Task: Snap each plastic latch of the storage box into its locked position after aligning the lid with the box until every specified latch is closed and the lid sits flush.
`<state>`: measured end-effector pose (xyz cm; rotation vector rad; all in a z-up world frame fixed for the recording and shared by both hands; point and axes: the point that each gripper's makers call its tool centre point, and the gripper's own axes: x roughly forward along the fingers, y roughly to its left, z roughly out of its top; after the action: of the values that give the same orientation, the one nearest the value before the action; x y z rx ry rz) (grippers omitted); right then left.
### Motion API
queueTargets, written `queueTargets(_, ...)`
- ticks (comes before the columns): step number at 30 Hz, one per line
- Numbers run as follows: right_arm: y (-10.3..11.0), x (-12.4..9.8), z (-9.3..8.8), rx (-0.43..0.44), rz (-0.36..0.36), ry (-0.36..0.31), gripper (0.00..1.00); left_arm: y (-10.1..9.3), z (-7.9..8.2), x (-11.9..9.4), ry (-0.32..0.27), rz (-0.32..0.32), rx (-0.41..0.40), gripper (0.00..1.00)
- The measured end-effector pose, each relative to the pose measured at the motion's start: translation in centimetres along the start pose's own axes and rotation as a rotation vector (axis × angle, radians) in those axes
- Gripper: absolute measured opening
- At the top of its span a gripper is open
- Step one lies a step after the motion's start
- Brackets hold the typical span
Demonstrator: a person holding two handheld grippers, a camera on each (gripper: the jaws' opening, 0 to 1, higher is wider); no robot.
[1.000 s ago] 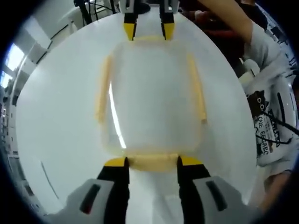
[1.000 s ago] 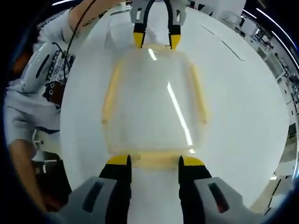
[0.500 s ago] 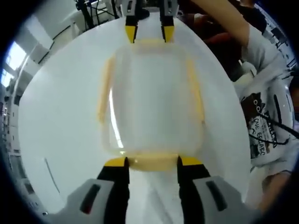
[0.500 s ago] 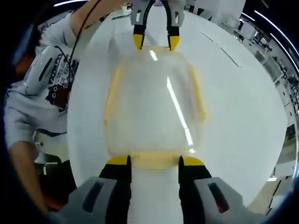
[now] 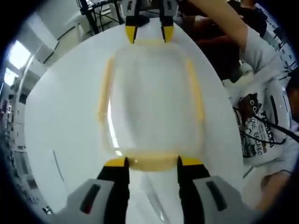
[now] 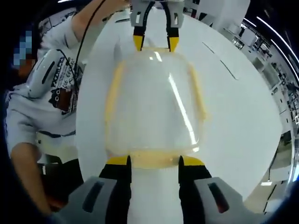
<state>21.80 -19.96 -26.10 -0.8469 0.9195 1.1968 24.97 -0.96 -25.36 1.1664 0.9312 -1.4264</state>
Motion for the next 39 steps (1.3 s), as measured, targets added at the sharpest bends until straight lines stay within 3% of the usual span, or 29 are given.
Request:
queueTargets(19, 0.1, -1.3, 4.3, -0.059, -0.006, 0.0, 0.38, -1.2, -2.6, -3.1, -0.024, 0.028, -0.046, 0.39)
queueTargets(39, -0.6, 0.4, 9.6, -0.123, 0.022, -0.034, 0.38, -2.0, -7.7, -4.8, -0.025, 0.042, -0.117, 0.39)
